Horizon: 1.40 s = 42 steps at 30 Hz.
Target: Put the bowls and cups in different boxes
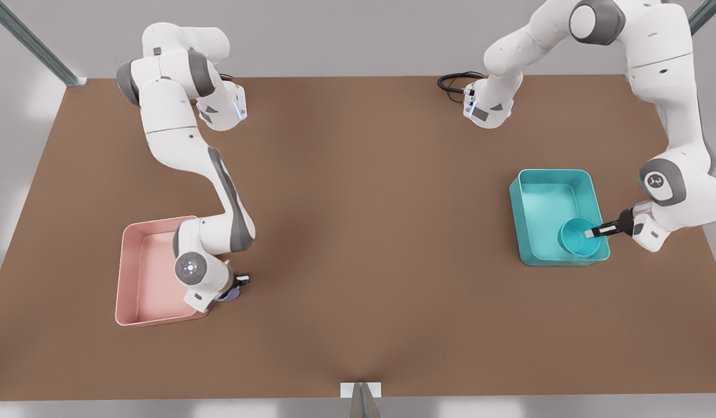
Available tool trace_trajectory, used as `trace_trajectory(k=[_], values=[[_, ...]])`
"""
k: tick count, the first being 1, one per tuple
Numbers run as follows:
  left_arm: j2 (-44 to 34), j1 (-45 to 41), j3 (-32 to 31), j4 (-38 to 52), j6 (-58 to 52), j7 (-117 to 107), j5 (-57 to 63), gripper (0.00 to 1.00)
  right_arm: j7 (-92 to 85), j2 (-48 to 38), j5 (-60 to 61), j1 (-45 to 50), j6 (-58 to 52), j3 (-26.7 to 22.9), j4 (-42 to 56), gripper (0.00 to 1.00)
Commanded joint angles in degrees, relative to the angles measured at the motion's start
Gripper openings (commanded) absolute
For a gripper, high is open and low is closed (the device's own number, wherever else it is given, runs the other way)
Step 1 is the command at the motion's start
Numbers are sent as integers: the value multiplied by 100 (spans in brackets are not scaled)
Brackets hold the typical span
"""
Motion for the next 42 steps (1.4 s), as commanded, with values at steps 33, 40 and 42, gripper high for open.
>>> trace_trajectory(k=[33, 40, 42], values=[[-733, -1621, -227, 1682, -2343, -788, 1709, 100, -1154, -356, 17, -1040, -534, -514, -523, 37], [-505, -3942, 1206, 3186, -3452, -2335, 1208, 100, -1180, -330, -1, -1040, -551, -514, -461, 100], [-505, -3934, 1206, 3186, -3452, -2344, 1217, 100, -1171, -356, 8, -1031, -604, -506, -453, 100]])
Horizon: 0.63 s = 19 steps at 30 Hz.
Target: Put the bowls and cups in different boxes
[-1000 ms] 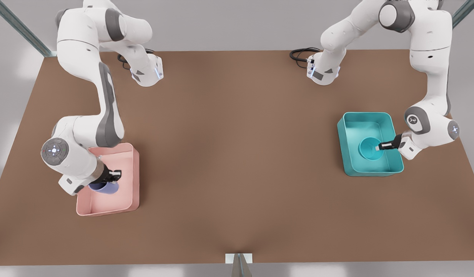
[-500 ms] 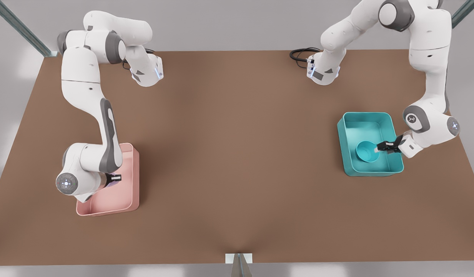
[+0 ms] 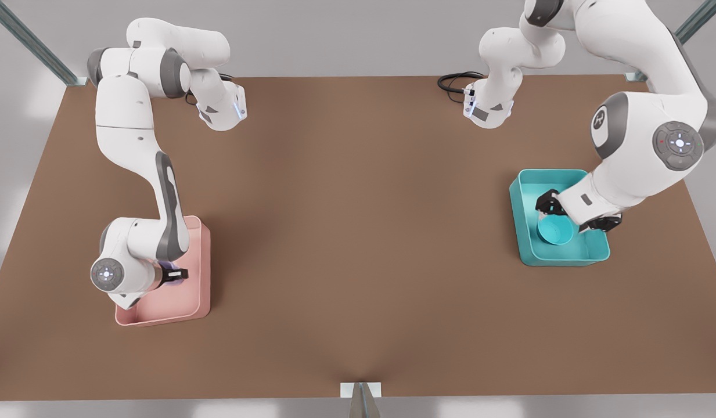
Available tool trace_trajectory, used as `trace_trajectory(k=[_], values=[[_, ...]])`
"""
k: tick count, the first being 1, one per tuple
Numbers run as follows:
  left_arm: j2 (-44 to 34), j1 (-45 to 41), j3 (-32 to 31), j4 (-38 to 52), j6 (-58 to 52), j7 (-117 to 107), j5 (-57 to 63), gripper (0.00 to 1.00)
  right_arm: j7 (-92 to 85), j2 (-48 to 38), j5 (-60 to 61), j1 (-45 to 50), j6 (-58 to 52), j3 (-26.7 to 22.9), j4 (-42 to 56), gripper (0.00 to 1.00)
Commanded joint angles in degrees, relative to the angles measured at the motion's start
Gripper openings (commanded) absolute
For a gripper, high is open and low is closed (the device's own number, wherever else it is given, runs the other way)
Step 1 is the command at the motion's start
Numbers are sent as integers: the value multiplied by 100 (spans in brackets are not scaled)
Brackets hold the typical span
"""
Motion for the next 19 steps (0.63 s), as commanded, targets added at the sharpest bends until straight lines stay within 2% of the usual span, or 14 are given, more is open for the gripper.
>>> trace_trajectory(k=[1, 4, 7, 10, 12, 14, 16, 19], values=[[-1, -23, 11, 15, -796, -2410, -21, 100, -336, -58, 170, 13, -94, 7, 15, 100], [-1, -32, 11, 24, -796, -2419, 5, 100, -336, -435, 171, 48, -524, 42, 6, 100], [26, -15, 11, 24, -796, -2410, 14, 100, -231, -1376, 259, 250, -2044, 69, 58, 100], [26, 3, 11, 24, -796, -2410, 5, 100, 112, -1385, 188, 285, -4321, -37, 1851, 100], [34, 3, 20, 24, -796, -2410, 5, 100, 112, -1498, 135, 242, -4893, -81, 2265, 100], [34, 3, 20, 24, -796, -2410, 14, 100, 401, -2166, 144, 5, -4867, 42, 1958, 100], [34, 3, 29, 24, -787, -2410, 5, 100, 525, -2483, 135, -40, -4700, 130, 1545, 100], [34, 3, 37, 24, -796, -2410, 5, 100, 525, -2563, 118, -101, -4629, 130, 1421, 100]])
